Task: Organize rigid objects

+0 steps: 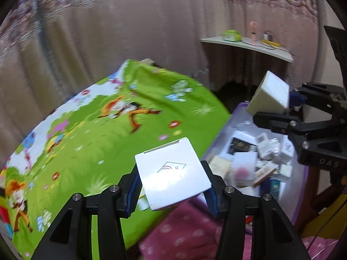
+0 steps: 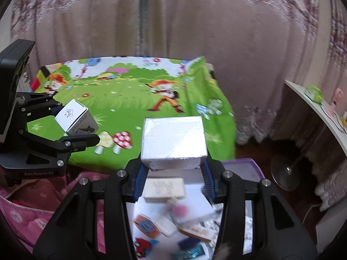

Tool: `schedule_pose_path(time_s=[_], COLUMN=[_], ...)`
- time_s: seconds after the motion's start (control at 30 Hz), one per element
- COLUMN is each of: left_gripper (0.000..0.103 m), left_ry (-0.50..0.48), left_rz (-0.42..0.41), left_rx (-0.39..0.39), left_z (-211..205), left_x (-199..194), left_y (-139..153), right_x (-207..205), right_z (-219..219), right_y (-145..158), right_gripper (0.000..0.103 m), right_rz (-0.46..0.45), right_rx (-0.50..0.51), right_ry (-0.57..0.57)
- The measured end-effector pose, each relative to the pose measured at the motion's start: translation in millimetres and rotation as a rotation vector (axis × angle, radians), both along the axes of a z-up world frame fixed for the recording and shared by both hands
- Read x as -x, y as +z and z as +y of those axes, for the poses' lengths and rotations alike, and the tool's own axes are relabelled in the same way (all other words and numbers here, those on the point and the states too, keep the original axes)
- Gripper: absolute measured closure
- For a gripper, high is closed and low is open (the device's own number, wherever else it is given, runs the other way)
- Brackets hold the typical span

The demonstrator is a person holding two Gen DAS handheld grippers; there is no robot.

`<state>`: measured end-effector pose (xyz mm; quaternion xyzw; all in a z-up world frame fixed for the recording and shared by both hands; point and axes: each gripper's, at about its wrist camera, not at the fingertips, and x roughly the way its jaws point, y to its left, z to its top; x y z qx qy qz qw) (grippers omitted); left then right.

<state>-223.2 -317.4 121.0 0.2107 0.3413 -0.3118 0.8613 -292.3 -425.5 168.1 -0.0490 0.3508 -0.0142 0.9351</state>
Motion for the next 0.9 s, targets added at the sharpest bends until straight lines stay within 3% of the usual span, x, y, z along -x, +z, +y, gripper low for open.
schedule_pose_path(time_s=[0.2, 0.47, 0.8, 0.83, 0.9], left_gripper=[0.052, 0.052, 0.050, 0.049, 0.028], left_ry=[-0.071, -0.109, -0.139, -0.148, -0.160], left_rz=[0.043, 0.074, 0.021, 0.012, -0.019], left_rx=[0.000, 0.013, 0.039, 0.060, 0.109], left_z=[-43, -79, -87, -85, -80], left_x=[7, 14, 28, 30, 35], left_y=[-7, -15, -9, -5, 7], right_x=[27, 43, 45, 45, 44], right_z=[-43, -68, -77, -77, -77], right_y=[-6, -13, -22, -21, -22], right_gripper=[0.054, 0.054, 0.054, 0.051, 0.031], right_rz=[0.023, 0.044, 0.061, 0.055, 0.061], right_rx=[-0.006, -0.006, -0.017, -0.019, -0.010], right_ry=[-0.127, -0.199, -0.228, -0.229, -0.245])
